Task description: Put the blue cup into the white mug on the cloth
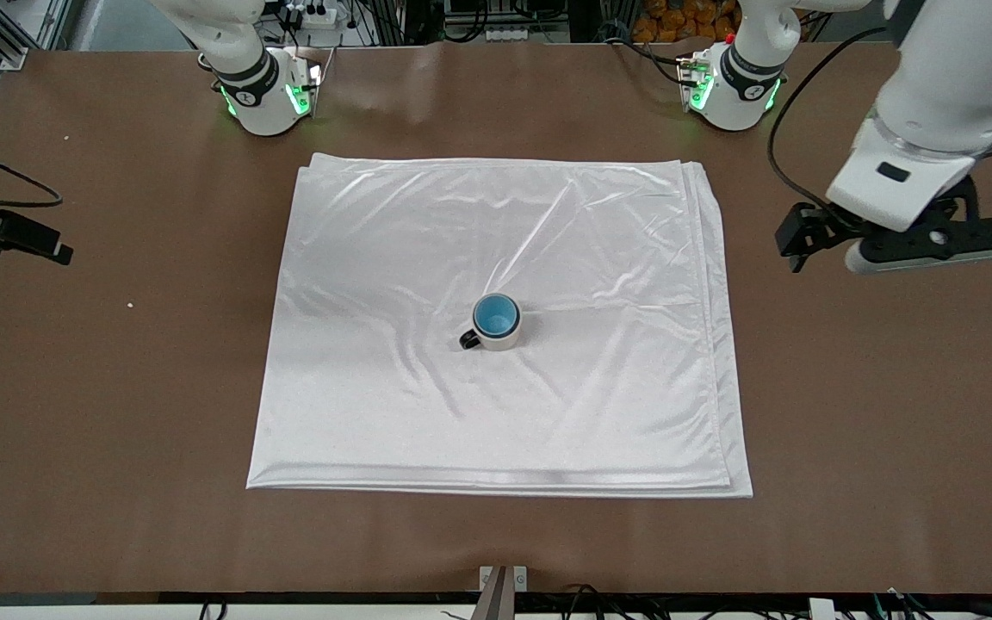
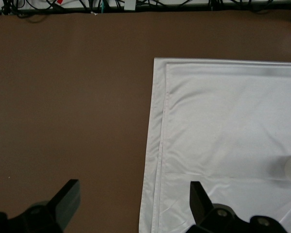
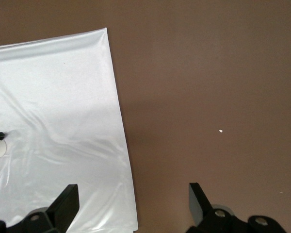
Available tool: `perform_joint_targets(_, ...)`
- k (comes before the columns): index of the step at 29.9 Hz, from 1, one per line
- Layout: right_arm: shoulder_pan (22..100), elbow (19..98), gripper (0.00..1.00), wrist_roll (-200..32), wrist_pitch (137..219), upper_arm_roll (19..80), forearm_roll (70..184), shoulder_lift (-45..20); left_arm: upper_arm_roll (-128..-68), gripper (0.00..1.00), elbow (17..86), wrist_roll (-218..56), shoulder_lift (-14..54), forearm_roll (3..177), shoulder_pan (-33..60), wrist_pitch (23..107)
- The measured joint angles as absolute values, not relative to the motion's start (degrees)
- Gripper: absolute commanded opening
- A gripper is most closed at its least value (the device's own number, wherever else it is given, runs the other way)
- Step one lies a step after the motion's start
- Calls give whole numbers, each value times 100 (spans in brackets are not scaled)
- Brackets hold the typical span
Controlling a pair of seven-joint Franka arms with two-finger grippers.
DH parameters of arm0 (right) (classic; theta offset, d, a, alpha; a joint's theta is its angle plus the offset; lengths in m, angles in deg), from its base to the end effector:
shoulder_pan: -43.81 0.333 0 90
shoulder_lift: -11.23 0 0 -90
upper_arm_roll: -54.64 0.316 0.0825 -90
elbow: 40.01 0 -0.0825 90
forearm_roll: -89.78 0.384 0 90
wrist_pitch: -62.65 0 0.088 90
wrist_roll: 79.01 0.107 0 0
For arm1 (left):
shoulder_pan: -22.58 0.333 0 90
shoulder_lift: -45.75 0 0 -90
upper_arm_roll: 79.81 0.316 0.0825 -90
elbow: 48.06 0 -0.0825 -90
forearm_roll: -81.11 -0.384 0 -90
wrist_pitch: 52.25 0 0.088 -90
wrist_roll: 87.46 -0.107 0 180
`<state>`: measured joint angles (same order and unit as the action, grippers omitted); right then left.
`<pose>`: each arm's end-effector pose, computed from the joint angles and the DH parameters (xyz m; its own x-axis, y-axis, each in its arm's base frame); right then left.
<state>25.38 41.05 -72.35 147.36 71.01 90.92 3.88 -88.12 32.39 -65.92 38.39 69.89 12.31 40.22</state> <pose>0.5825 -0.0303 0.6194 0.9866 -0.1496 -0.0654 -0.1529 -0.9870 -0.0487 0.5760 -0.1658 0.6358 0.9891 0.0432 0.1409 0.0623 -0.9890 -0.1339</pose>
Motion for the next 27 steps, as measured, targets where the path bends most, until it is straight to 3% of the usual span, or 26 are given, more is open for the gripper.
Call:
perform_joint_targets(10, 2654, 4105, 100, -7070, 14713, 7141, 9093, 558, -8813, 100, 3446, -6631, 3974, 8379, 2228, 3864)
perform_joint_targets(19, 2903, 4105, 100, -7070, 14826, 7106, 9072, 573, -8838, 100, 3617, -6632, 4061, 8464, 2306, 3864)
perform_joint_targets(22, 3343, 4105, 100, -7057, 14833, 6790, 8960, 590, -8839, 100, 3697, -6632, 4126, 8464, 2307, 3867)
perform_joint_targets(27, 4352, 4106, 100, -7055, 14838, 5740, 8884, 639, -8837, 100, 3883, -6676, 4265, 8411, 2330, 3974)
